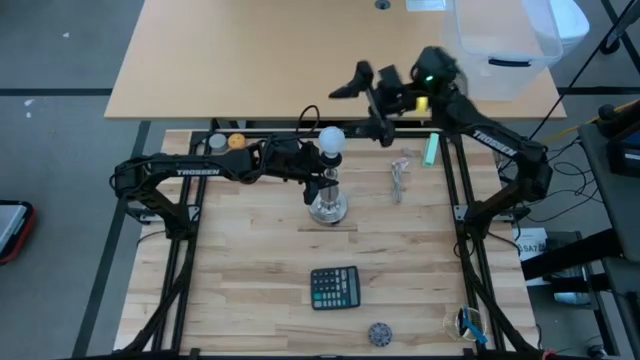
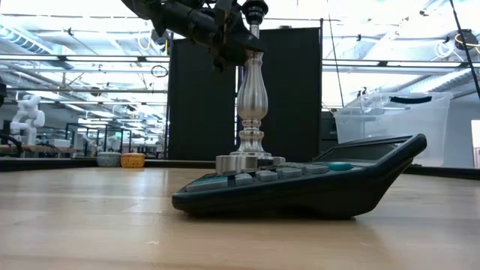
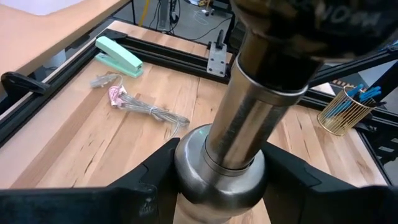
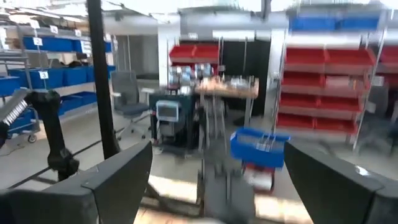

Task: Screw lightbulb
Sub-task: Remove the light bulb from the lamp

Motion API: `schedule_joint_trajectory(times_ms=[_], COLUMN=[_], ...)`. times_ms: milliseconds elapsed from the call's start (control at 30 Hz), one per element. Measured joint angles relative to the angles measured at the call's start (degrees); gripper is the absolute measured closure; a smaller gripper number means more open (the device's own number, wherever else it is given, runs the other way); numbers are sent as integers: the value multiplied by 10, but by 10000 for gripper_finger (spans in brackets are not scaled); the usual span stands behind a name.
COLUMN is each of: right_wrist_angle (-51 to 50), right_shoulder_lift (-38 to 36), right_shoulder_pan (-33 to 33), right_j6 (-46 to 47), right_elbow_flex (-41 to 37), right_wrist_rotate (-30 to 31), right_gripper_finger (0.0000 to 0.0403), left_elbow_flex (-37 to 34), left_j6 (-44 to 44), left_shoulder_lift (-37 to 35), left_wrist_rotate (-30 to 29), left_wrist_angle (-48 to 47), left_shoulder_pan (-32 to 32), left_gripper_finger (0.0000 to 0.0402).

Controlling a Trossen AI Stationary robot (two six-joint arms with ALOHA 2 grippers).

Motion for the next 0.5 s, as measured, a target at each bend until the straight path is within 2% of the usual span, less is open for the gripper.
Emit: schedule_joint_trajectory(times_ms=[133,267,400,500], right_wrist_angle=[-47,-195,-364,-444], right_shoulder_lift=[-1,0,-1,-2], right_shoulder_pan=[0,6,24,45], right_j6=[-23,-100,-194,-216], right_elbow_flex=[78,181,296,360], right_wrist_rotate=[8,59,175,253], right_gripper_finger=[46,46,46,46], left_elbow_flex=[0,0,0,0], left_j6=[2,3,6,15], left_shoulder_lift=[0,0,0,0], left_wrist_rotate=[0,-2,-4,-4], left_wrist_angle=[-4,-4,-5,-6], left_shoulder_pan=[1,1,1,1], left_gripper_finger=[226,226,226,226])
